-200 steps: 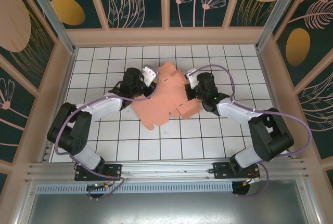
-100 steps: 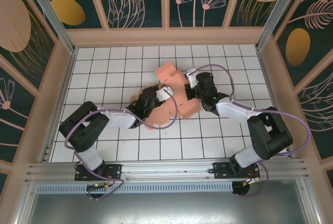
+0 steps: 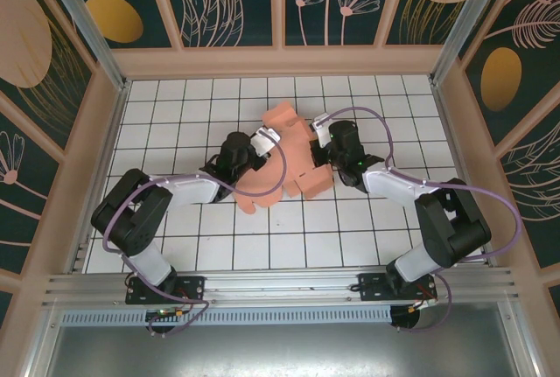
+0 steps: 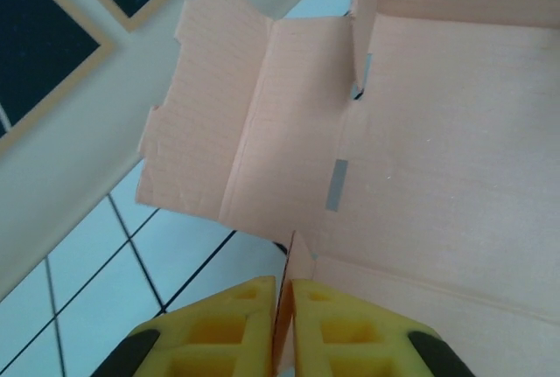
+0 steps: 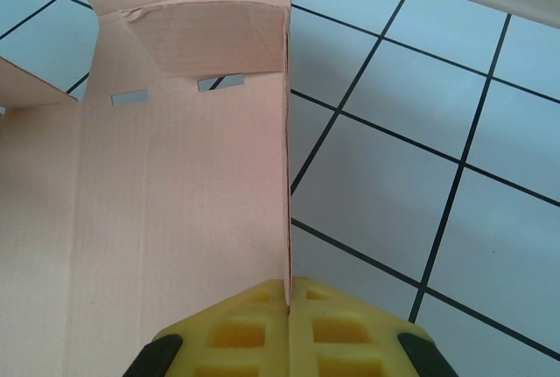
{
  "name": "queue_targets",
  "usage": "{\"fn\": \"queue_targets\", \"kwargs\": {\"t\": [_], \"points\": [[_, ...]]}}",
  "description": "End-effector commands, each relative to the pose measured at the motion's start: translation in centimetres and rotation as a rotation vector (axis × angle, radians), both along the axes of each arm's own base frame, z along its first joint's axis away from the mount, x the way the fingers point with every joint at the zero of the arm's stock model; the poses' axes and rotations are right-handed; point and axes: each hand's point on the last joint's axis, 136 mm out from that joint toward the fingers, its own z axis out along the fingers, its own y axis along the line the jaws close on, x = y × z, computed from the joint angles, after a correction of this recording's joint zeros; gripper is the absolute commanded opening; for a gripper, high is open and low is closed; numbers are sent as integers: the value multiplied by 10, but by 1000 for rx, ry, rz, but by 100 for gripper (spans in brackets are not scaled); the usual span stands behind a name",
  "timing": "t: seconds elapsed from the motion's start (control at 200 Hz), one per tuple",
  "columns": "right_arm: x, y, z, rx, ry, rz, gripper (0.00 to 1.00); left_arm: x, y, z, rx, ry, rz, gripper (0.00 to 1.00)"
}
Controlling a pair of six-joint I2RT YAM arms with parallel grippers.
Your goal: Fold the paper box
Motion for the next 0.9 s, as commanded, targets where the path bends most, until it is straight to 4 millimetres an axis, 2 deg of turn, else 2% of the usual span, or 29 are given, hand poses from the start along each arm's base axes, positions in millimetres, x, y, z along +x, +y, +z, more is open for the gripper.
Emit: {"fn": "queue_targets", "kwargs": {"t": [0.0,0.08,0.115,0.13,0.26,0.39,0.47,0.541,0.551,0.691,0.716,0.766,0.851,0.896], "points": [[5,4,12,2,-31,2,0,-11,-19,-4,4,43,-98,14],[5,5,12,3,-32,4,0,-7,-14,-5,99,-46,-27,13],[5,5,12,4,-33,3,0,-7,-13,3,140,-111,6,12],[5,5,12,3,-33,3,0,-5,-11,-7,176,-116,23,12],[5,5,11,3,-33,4,0,-3,-6,-5,302,-236,116,12],[6,6,11,4,-32,5,0,-2,-5,-8,286,-229,137,13],[7,3,12,-5,-38,-10,0,-5,-6,8,191,-237,140,16],[8,1,12,-11,-37,-23,0,-6,-5,19,75,-203,142,23],[8,1,11,-13,-36,-26,0,-7,-4,29,42,-208,145,25],[10,-4,8,-63,-33,-41,0,-6,16,62,-255,-113,164,49],[10,-5,8,-75,-37,-41,0,-5,21,65,-294,-97,169,56],[11,-7,8,-101,-44,-41,0,-4,30,70,-370,-61,185,58],[13,-10,9,-140,-57,-37,0,0,43,75,-472,-1,219,74],[14,-11,10,-161,-70,-34,0,3,50,77,-524,29,236,75]]}}
